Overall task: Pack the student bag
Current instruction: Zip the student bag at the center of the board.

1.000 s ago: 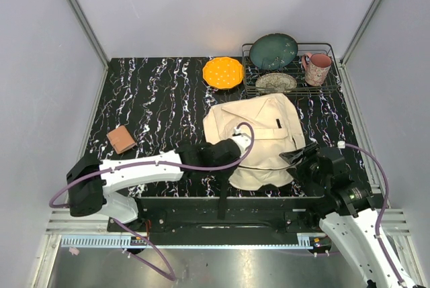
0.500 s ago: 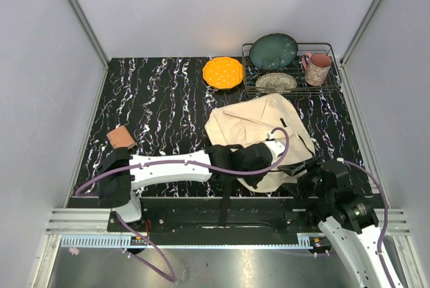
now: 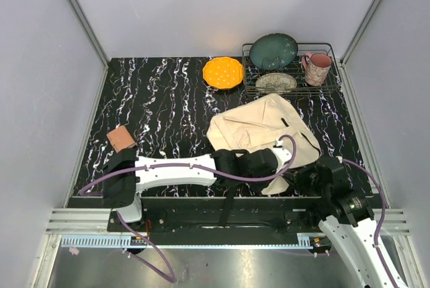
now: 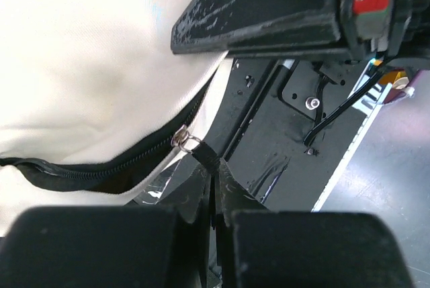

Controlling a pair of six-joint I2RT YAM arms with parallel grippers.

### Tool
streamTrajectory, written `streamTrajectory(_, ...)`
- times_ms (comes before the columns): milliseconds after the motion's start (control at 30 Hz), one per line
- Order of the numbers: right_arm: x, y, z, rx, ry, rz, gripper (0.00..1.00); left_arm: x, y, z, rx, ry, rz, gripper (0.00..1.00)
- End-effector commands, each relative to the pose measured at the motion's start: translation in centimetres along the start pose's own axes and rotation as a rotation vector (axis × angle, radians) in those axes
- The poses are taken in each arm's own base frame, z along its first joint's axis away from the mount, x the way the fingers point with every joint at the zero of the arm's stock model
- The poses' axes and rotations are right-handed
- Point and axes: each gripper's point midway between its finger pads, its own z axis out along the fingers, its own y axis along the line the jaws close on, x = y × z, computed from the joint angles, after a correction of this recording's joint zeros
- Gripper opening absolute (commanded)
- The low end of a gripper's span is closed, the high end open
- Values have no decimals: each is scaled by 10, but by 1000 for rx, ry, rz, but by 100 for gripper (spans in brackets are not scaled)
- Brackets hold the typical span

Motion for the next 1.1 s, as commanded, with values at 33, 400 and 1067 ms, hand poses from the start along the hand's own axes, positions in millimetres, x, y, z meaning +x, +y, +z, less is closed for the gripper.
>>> streamTrajectory(33,-20,20,-11,-66,-126,-36,0,-10,-6,-16,18,-78,-5,0)
streamTrajectory(400,-52,1,-31,4,-315,-102,0,40,92,-27,-287,-57,-83,0)
streamTrajectory(1067,-14,24,-32,-19,-101,-166,62,40,75,-12,-84,-28,-149,0)
